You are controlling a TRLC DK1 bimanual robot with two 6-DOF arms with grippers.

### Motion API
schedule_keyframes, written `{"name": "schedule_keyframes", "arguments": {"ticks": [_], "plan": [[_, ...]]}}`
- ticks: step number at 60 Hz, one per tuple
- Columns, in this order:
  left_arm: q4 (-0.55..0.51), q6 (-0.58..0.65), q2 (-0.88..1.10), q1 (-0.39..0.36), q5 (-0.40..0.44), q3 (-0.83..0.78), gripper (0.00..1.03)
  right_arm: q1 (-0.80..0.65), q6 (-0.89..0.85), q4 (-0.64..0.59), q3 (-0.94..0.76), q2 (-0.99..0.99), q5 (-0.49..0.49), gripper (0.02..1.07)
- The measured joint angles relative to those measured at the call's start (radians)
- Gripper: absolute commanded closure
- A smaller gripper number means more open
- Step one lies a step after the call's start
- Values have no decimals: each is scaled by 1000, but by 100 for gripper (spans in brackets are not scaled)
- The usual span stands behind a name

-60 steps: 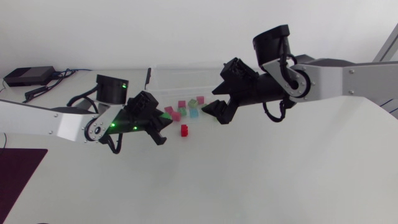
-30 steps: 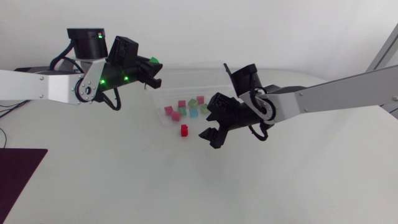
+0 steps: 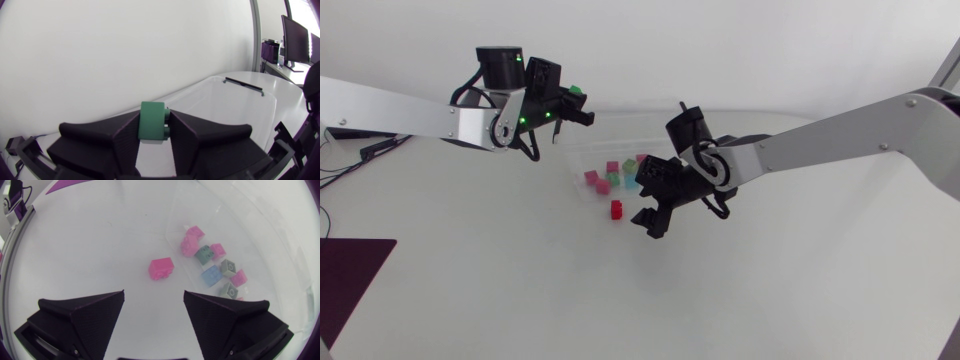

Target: Pick up the duplo bricks and place them in the container

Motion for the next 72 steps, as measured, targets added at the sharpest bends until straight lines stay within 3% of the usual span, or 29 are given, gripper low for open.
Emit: {"name": "schedule_keyframes", "arguments": {"ticks": [4, 9, 25, 39, 51, 63, 72], "plan": [[-1, 0, 12, -5, -11, 14, 16, 1, -16, -26, 27, 20, 3, 21], [-2, 0, 22, -14, -21, 27, 6, 3, -35, -51, 63, 47, 10, 21], [3, 9, -30, -35, -22, -50, 6, 20, -57, -72, 94, 67, 28, 21], [-11, 64, -233, -53, 116, -272, 6, 1, -69, -35, -12, 5, 24, 21], [-103, 219, -334, -31, 248, -455, 6, -28, -69, 20, -146, -135, 15, 21], [-222, 387, -335, -31, 348, -475, 7, -46, -66, 36, -217, -229, 5, 21], [-235, 444, -319, -32, 363, -475, 7, -46, -66, 48, -260, -265, 3, 21]]}}
